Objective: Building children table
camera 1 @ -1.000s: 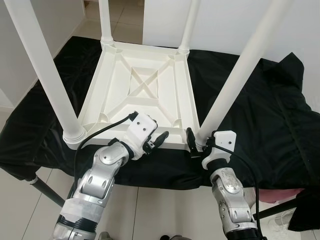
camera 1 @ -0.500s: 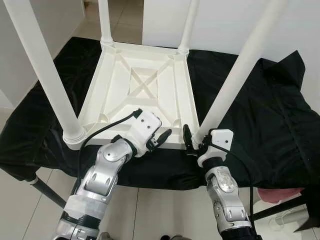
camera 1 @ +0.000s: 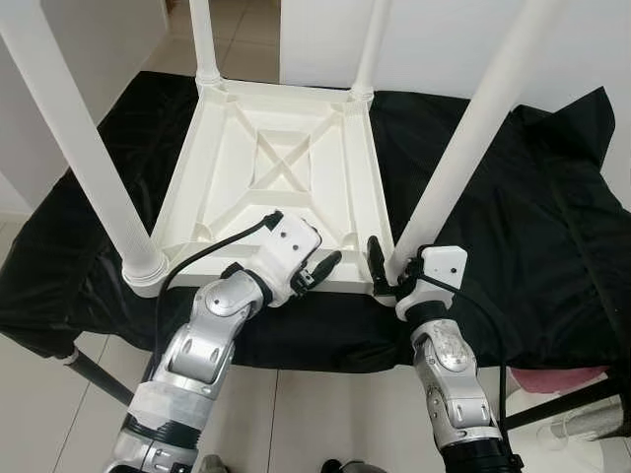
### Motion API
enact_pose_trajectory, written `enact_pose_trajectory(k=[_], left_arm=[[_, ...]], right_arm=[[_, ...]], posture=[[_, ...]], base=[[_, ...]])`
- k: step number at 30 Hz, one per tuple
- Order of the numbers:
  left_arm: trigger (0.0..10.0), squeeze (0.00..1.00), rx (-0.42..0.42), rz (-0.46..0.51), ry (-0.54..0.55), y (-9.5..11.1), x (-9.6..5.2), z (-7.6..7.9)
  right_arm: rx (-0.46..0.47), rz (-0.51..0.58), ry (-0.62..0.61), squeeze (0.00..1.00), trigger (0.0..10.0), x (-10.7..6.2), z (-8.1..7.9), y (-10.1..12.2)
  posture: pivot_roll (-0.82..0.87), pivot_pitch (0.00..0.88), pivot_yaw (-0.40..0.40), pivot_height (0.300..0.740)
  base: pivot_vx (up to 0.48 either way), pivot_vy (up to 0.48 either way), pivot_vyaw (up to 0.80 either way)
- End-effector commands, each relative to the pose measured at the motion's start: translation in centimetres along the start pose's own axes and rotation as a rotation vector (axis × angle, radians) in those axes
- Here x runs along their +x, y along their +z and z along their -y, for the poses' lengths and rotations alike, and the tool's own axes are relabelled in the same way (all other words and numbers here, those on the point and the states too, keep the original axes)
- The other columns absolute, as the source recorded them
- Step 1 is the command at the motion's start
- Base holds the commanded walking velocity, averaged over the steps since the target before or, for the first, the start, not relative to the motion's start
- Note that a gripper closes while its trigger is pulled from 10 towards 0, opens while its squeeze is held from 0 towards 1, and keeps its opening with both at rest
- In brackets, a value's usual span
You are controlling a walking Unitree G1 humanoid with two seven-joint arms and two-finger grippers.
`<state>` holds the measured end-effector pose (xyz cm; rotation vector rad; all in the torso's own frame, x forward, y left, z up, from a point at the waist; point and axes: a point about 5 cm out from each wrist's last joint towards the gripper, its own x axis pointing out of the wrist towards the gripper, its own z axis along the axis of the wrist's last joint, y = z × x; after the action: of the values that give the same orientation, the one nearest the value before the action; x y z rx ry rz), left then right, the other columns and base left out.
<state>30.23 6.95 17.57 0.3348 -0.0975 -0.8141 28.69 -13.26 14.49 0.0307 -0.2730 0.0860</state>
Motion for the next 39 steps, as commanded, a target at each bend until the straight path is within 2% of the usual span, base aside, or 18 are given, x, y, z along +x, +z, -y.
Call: enact_pose_trajectory(k=[1,10,16,28,39], left_arm=[[10.0,0.0,0.015,0.0,0.031,-0.1,0.0,0.2],[10.0,0.0,0.013,0.016,0.024,0.2,0.6,0.6],[10.0,0.0,0.009,0.014,0.0,0.1,0.5,1.2],[10.0,0.0,0.015,0.02,-0.013,0.1,0.4,1.2],[10.0,0.0,0.022,0.031,-0.005,0.3,0.6,1.2]], right_arm=[[-0.007,0.002,-0.001,0.0,10.0,-0.1,0.0,0.1],[-0.023,-0.003,0.023,0.0,10.0,0.2,0.0,0.1],[-0.019,-0.013,0.022,0.0,10.0,0.0,-0.1,0.1],[-0.007,-0.016,0.032,0.0,10.0,0.2,-0.2,0.0],[-0.04,0.002,0.045,0.0,10.0,0.5,-0.4,0.3]], posture=[[0.0,0.117,-0.03,0.74],[-0.03,0.132,-0.047,0.74],[-0.04,0.132,-0.023,0.74],[-0.04,0.125,-0.027,0.74],[-0.04,0.128,-0.014,0.74]], base=[[0.0,0.0,0.0],[0.0,0.0,0.0],[0.0,0.0,0.0],[0.0,0.0,0.0],[0.0,0.0,0.0]])
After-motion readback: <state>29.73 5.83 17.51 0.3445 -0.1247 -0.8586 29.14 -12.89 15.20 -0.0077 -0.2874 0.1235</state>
